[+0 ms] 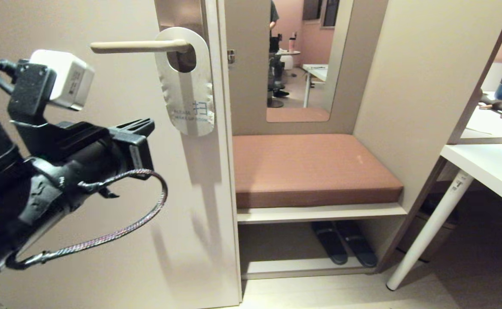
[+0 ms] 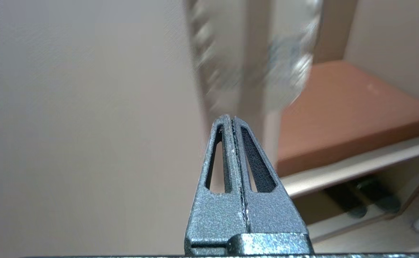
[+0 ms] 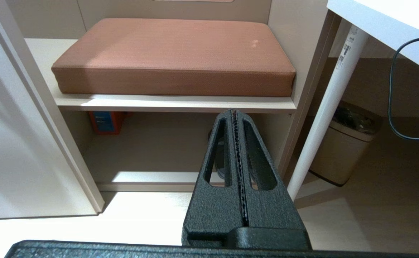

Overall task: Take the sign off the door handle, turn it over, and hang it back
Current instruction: Take down the sign

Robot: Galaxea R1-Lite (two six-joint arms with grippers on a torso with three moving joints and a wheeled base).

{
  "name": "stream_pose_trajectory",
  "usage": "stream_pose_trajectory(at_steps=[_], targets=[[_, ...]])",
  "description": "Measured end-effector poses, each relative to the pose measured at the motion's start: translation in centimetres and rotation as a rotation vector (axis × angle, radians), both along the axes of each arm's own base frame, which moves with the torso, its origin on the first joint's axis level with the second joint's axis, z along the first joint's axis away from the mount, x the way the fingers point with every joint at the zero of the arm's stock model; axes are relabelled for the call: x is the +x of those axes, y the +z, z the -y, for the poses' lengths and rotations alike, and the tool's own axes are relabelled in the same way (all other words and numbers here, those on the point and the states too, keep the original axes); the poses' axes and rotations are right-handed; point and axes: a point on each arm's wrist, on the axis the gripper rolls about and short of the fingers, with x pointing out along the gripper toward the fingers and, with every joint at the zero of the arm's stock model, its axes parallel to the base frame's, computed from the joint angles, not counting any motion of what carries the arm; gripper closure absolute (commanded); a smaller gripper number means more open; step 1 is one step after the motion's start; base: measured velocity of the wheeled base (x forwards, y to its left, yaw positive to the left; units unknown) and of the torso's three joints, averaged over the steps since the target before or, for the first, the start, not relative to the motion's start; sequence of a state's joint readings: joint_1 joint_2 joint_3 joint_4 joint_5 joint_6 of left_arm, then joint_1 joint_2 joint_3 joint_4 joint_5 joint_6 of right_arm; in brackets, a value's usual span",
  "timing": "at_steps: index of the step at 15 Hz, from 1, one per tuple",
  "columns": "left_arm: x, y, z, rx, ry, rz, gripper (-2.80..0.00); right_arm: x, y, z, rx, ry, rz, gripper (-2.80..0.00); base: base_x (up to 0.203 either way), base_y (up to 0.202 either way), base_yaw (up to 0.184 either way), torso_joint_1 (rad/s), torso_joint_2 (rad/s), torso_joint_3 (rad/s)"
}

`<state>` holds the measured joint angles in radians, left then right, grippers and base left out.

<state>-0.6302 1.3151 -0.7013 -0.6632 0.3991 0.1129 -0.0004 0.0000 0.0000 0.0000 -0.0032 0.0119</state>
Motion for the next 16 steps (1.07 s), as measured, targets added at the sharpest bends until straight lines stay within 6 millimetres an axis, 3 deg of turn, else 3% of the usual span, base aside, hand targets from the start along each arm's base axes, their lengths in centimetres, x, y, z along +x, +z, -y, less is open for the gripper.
stream_pose_trajectory(at_steps=[7,11,16], targets=[[-7.1,-5.3,-7.4,0.056,0.159,-0.022,0.00,0.0,0.0,0.0,0.000,0.000,0.000,0.00,0.000,0.000,0.000,0.000,0.00,0.000],[-10.9,-8.4,-9.7,0.076,0.279,-0.035,0.00,0.0,0.0,0.0,0.000,0.000,0.000,0.00,0.000,0.000,0.000,0.000,0.00,0.000],[-13.3,-11.0,-11.3,0.071,0.390,-0.018,0.00,0.0,0.0,0.0,0.000,0.000,0.000,0.00,0.000,0.000,0.000,0.000,0.00,0.000]])
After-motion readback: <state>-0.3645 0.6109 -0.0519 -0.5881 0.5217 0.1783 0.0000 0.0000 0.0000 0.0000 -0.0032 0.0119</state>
